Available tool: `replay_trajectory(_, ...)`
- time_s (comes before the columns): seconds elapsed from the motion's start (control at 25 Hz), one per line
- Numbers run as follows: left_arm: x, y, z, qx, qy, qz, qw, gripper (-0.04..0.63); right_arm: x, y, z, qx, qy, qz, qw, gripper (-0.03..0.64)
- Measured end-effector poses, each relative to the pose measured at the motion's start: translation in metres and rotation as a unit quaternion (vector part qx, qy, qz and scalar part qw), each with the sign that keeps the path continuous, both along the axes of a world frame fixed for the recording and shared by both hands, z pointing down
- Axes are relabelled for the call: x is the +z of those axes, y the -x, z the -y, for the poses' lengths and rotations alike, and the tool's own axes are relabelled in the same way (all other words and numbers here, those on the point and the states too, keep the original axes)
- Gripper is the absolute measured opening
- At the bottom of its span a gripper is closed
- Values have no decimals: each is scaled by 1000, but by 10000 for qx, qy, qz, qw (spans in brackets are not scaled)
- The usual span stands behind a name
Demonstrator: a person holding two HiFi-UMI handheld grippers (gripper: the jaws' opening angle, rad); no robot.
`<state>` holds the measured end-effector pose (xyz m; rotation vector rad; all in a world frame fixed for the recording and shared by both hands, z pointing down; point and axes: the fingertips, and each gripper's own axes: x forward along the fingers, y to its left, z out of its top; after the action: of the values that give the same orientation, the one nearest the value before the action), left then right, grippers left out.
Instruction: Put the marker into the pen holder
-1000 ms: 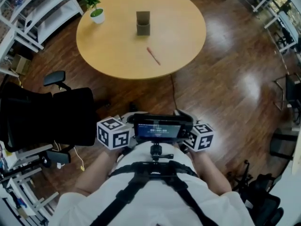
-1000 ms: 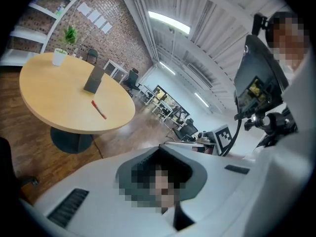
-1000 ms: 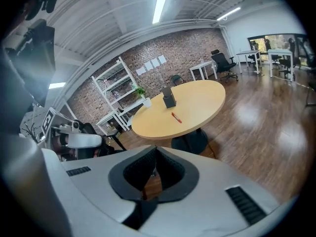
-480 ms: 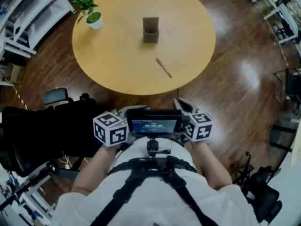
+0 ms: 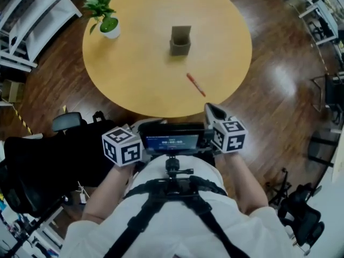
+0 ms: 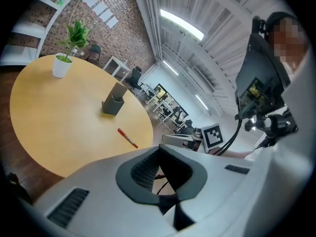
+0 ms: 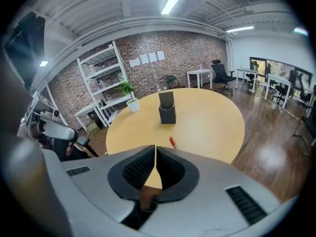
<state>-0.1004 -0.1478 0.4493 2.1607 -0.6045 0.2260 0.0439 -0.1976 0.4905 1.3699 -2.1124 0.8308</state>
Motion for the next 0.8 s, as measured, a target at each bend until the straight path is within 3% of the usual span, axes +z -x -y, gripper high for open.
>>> replay_trajectory(0.28, 1, -10, 11, 123, -2, -24, 9999, -6, 30, -5, 35, -503, 178, -650, 9965, 48)
replay_trajectory(0.44, -3, 1, 24, -228, 8, -12, 9997, -6, 56, 1, 66, -969, 327, -1018, 9895, 77)
replay_trajectory(0.64, -2, 8, 30, -509, -49, 146, 9986, -6, 80, 13, 106, -1661, 465, -1460, 9741, 84)
replay_trajectory(0.8, -4, 12, 31, -716, -26, 238, 9971, -6, 108, 23, 125, -2341, 800, -1902, 9501, 84)
